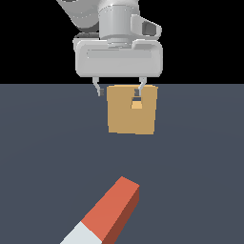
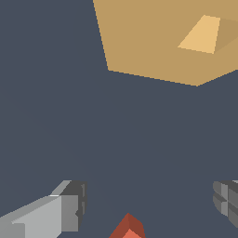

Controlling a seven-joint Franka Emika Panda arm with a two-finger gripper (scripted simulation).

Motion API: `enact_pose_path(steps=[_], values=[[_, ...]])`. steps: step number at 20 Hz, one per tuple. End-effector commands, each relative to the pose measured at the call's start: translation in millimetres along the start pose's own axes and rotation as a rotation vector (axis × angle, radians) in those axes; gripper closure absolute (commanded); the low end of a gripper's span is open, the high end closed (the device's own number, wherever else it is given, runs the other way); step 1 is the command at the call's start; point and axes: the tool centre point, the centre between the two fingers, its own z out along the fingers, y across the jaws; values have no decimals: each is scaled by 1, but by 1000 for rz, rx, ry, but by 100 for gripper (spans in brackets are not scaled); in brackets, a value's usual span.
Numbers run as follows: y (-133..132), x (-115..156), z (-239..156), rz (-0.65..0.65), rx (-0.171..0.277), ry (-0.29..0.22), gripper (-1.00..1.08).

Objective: Insert the peg into the horizontal hole in a box.

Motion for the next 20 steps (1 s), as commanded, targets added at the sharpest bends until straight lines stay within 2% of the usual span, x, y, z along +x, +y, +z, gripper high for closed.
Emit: enact_pose_path(steps=[1, 5, 9, 14, 17, 20], values=[[0, 0, 0, 0, 0, 0, -92], [1, -12, 5, 29, 0, -1, -92], [0, -49, 18, 113, -1, -2, -92], [-10, -124, 46, 288, -2, -4, -92], [-26, -177, 66, 415, -2, -5, -92], [-43, -216, 82, 515, -3, -4, -92]])
